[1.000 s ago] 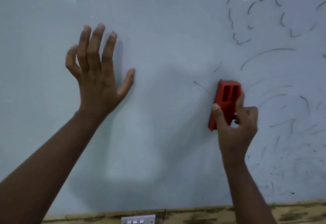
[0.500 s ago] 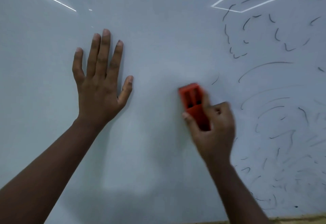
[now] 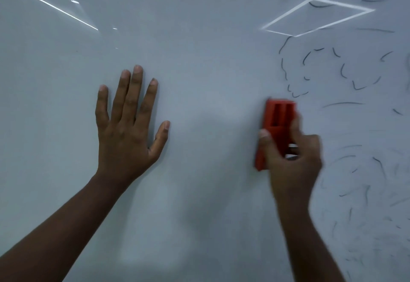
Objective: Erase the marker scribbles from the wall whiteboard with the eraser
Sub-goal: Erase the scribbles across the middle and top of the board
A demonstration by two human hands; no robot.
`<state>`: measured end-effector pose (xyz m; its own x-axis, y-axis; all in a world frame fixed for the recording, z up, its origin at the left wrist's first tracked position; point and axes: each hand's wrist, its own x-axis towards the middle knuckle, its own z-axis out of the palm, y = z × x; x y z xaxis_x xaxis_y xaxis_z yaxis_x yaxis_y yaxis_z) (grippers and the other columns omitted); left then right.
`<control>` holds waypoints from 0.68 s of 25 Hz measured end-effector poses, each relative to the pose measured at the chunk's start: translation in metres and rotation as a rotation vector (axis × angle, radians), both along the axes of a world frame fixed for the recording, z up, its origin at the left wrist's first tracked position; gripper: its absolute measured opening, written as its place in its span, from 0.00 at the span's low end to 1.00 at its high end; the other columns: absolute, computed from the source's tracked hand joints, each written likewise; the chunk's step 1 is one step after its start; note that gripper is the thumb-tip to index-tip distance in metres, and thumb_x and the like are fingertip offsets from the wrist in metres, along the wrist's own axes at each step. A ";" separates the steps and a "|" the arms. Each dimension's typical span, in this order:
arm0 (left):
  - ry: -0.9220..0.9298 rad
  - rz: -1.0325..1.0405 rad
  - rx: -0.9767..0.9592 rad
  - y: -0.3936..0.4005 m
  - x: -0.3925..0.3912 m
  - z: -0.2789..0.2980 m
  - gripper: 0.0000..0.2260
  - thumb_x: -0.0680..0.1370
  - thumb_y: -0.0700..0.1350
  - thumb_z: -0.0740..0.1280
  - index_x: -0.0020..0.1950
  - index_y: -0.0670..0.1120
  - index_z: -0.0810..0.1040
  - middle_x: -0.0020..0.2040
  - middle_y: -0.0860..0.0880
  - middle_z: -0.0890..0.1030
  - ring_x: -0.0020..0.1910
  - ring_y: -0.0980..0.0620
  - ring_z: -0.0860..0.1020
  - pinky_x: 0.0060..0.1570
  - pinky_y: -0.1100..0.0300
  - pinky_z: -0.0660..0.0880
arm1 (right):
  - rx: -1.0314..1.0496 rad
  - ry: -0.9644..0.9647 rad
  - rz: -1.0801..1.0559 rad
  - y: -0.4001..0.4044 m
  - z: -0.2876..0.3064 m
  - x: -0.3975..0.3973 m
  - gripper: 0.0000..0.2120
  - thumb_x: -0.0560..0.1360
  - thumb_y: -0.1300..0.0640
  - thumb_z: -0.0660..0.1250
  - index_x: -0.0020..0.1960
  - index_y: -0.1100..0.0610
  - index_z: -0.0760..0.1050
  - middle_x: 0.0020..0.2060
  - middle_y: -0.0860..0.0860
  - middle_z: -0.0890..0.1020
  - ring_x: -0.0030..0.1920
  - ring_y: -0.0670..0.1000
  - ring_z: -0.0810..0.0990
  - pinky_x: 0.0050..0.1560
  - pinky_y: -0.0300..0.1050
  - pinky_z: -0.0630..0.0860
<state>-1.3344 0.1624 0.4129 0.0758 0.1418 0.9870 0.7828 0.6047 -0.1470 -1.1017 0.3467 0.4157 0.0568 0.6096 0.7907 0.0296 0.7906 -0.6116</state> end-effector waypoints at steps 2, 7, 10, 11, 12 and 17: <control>-0.001 -0.004 0.002 0.001 -0.001 -0.002 0.33 0.87 0.56 0.59 0.87 0.44 0.55 0.87 0.40 0.54 0.87 0.42 0.52 0.84 0.37 0.48 | 0.184 -0.160 0.028 -0.039 -0.012 -0.028 0.35 0.72 0.41 0.73 0.77 0.47 0.71 0.45 0.49 0.70 0.44 0.54 0.75 0.45 0.56 0.79; -0.012 -0.017 0.001 0.000 0.004 -0.002 0.33 0.85 0.57 0.62 0.86 0.43 0.60 0.86 0.39 0.57 0.86 0.40 0.56 0.82 0.35 0.53 | 0.501 -0.426 -0.041 -0.067 -0.035 -0.046 0.35 0.73 0.37 0.72 0.76 0.48 0.71 0.48 0.49 0.72 0.46 0.48 0.71 0.45 0.44 0.74; 0.009 -0.006 0.062 -0.003 0.006 0.012 0.29 0.83 0.57 0.65 0.82 0.45 0.69 0.82 0.40 0.66 0.82 0.40 0.64 0.75 0.37 0.60 | 0.551 -0.414 -0.069 -0.048 -0.006 -0.033 0.34 0.72 0.36 0.71 0.76 0.45 0.71 0.46 0.48 0.71 0.44 0.50 0.71 0.44 0.49 0.74; 0.013 -0.019 0.081 -0.003 0.008 0.020 0.28 0.83 0.56 0.65 0.80 0.46 0.70 0.81 0.41 0.68 0.80 0.41 0.66 0.72 0.38 0.61 | 0.528 -0.380 -0.082 -0.038 0.008 -0.028 0.34 0.72 0.36 0.70 0.75 0.45 0.72 0.45 0.48 0.70 0.43 0.51 0.72 0.44 0.51 0.75; 0.021 -0.042 0.093 -0.002 0.009 0.030 0.26 0.82 0.55 0.65 0.79 0.46 0.70 0.81 0.42 0.68 0.80 0.42 0.66 0.71 0.37 0.61 | 0.482 -0.332 -0.092 -0.026 0.024 -0.022 0.34 0.72 0.35 0.69 0.75 0.44 0.72 0.44 0.48 0.70 0.42 0.52 0.73 0.44 0.52 0.76; 0.095 -0.067 0.081 0.000 0.015 0.101 0.28 0.84 0.53 0.62 0.83 0.45 0.65 0.86 0.43 0.60 0.85 0.43 0.58 0.78 0.35 0.56 | 0.054 -0.027 -0.118 0.046 0.062 0.028 0.35 0.74 0.33 0.69 0.78 0.38 0.66 0.47 0.50 0.72 0.44 0.51 0.77 0.50 0.52 0.79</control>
